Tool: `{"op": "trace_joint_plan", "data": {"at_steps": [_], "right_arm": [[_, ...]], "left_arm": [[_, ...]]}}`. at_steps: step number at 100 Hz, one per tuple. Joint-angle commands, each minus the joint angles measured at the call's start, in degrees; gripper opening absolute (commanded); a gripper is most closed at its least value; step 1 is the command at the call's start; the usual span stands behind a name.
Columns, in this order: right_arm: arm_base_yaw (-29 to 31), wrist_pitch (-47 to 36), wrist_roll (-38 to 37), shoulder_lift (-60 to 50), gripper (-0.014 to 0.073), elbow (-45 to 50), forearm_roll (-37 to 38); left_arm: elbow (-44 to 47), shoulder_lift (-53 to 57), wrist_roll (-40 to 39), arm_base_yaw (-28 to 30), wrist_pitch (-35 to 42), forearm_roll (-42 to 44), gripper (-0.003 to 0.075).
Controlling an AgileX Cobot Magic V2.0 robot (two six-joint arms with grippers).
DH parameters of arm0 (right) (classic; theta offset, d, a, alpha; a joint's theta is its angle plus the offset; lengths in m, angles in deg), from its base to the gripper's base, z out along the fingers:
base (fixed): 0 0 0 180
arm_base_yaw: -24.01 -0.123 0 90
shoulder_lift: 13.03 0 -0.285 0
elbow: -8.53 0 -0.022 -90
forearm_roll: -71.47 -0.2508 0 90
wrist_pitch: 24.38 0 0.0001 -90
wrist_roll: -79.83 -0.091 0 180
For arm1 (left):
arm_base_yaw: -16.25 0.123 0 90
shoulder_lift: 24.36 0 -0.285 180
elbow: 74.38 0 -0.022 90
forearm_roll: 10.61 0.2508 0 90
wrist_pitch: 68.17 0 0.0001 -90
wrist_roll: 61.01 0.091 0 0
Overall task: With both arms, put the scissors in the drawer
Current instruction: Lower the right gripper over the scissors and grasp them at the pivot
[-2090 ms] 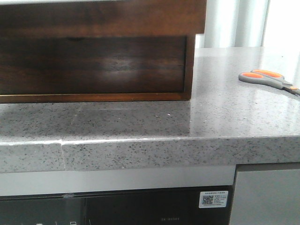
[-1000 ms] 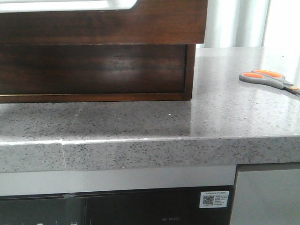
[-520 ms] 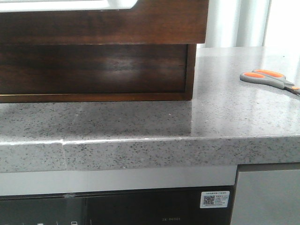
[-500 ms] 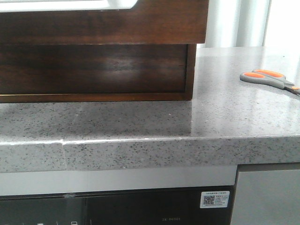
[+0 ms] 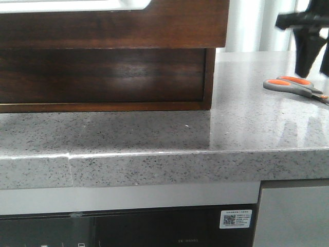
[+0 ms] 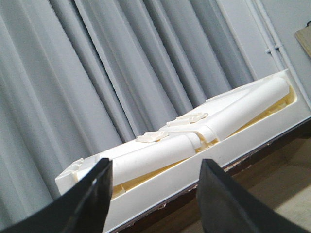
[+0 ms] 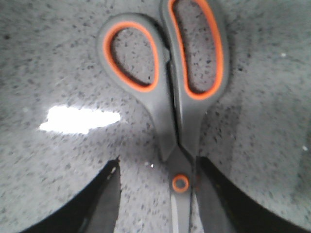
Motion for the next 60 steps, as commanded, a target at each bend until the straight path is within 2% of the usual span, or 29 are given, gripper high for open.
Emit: {"op": "trace_joint_plan", "data": {"at_steps": [1,51,60], "right_arm": [[0.2,0.3,0.7,-0.8,0.0272,-2.7,1.2],[0.2,0.3,0.7,3.1,0.0272,-2.7,1.8],[0.2,0.3,0.7,3.1,0.0236,-2.7,1.8]], "left_arm": [[-2.1,-0.2,-0.7,-0.2,2.6,-1.8,0.0339],[-2.1,-0.2,-0.7,-0.2,2.6,-1.8,0.0339],[-2.1,-0.2,-0.7,-0.2,2.6,-1.8,0.0339]]}}
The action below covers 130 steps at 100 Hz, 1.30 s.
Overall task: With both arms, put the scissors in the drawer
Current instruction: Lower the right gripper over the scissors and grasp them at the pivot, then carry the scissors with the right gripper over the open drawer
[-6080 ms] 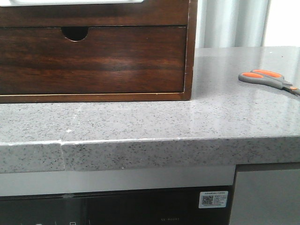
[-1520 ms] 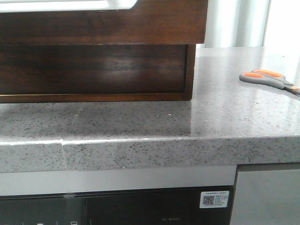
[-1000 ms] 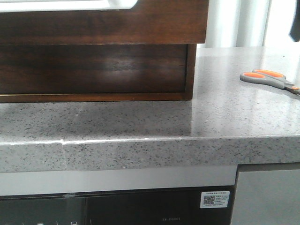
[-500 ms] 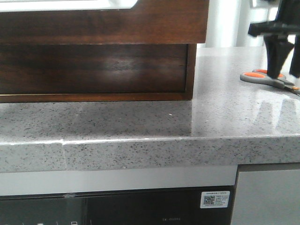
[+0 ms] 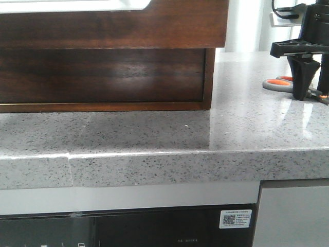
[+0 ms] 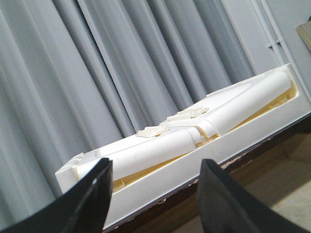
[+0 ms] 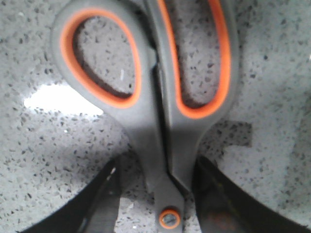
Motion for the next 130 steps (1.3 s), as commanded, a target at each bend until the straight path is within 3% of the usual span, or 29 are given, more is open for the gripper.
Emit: {"op": "trace_joint_plan", "data": {"at_steps": [1,23,43,66,75,91,100,130], "right_arm": [[0.2,-0.5,0.6,-1.7,0.0230,-1.5,0.2],[0.2,0.2,0.6,-2.0,-0.0126,-1.5,0.1],[0.2,-2.4,0.7,-6.4,-0.0122,-1.5,-0.6],[0.2,-7.9,4.7,-18.5,-0.0122,-1.5,-5.6],[0.2,-10.8,9.9,-23.8,-0.0122,-1.5,-11.7],[-1.5,-12.1,27.3,-32.0,-0.0123,-1.5,-28.2],[-4.7,-12.1,32.2,-35.0,-0.0123,-2.1,-32.2],[-23.3,-12.2,40.9,-34.0,-0.0123,-8.4,-31.0]], "left_arm": [[-2.1,-0.2,-0.7,-0.2,3.5,-1.7,0.0339],[-2.1,0.6,-0.7,-0.2,3.5,-1.6,0.0339],[-2.1,5.6,-0.7,-0.2,2.3,-1.4,0.0338],[-2.1,13.6,-2.9,-0.2,-8.3,-1.9,0.0317],[-2.1,16.1,-3.6,-0.2,-11.4,-2.0,0.0285],[-2.1,18.6,-3.7,-0.2,-14.6,-2.1,0.0240],[-2.1,18.8,-3.7,-0.2,-15.0,-3.0,0.0230],[-2.1,18.8,-3.7,-0.2,-15.0,-3.3,0.0230]]}}
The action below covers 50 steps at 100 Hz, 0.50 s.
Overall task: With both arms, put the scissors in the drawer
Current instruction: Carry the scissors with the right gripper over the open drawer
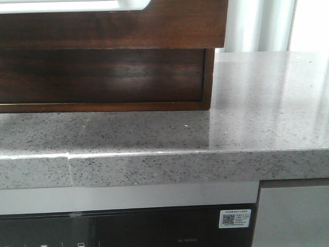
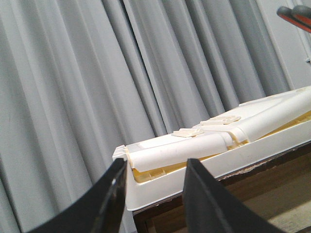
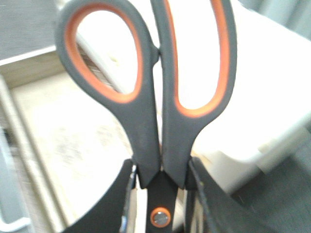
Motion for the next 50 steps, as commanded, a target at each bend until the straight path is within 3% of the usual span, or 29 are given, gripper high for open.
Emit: {"op": "trace_joint_plan", "data": {"at_steps": [1,19,50], "right_arm": [[-4.8,-3.9,3.1,0.2,-0.0123,-3.0,-1.1],[-10.9,-5.2,3.2,5.5,-0.0123,-3.4,2.1],[-12.0,-5.2,3.2,14.1,-0.0123,-3.4,2.8]], "left_arm": [[-2.1,-0.6,-0.7,-0.2,3.1,-1.1,0.0230],[-2.1,-0.6,-0.7,-0.2,3.1,-1.1,0.0230],[-2.1,-0.6,-0.7,-0.2,3.0,-1.1,0.0230]]}}
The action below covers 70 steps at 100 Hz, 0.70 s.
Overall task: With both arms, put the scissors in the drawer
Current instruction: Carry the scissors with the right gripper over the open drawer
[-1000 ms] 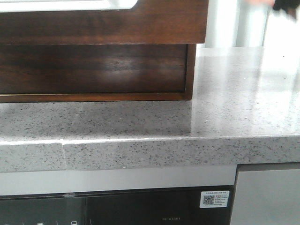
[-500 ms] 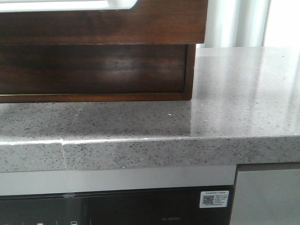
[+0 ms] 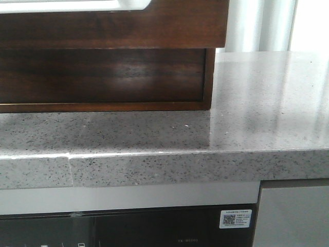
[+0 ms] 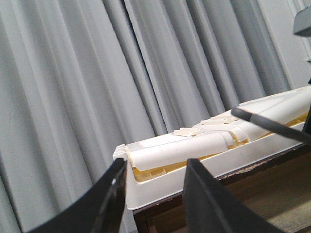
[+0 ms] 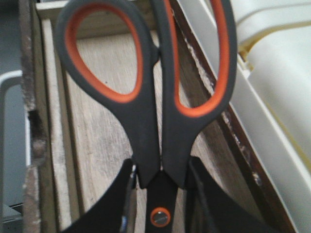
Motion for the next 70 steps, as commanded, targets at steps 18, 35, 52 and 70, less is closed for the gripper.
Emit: {"op": "trace_joint_plan", "data": {"at_steps": [18,35,52,70], "right_arm": [[-0.1,-2.4,0.6,1.0,-0.0124,-1.8,-1.3],[-0.1,-1.5,0.6,1.5,-0.0113,-1.8,-1.3],[-0.1,-1.3,0.6,1.5,0.0103,-1.8,-1.3],[-0.1,-1.4,0.6,1.5,0.0230,-1.8,-1.3]], "left_arm": [[-2.1,-0.6,-0.7,-0.2,2.0,-1.0,0.0230],[-2.1,-0.6,-0.7,-0.2,2.1,-1.0,0.0231],[-2.1,-0.6,-0.7,-0.2,2.1,-1.0,0.0231],[-2.1,-0.6,-0.7,-0.2,2.1,-1.0,0.0231]]}}
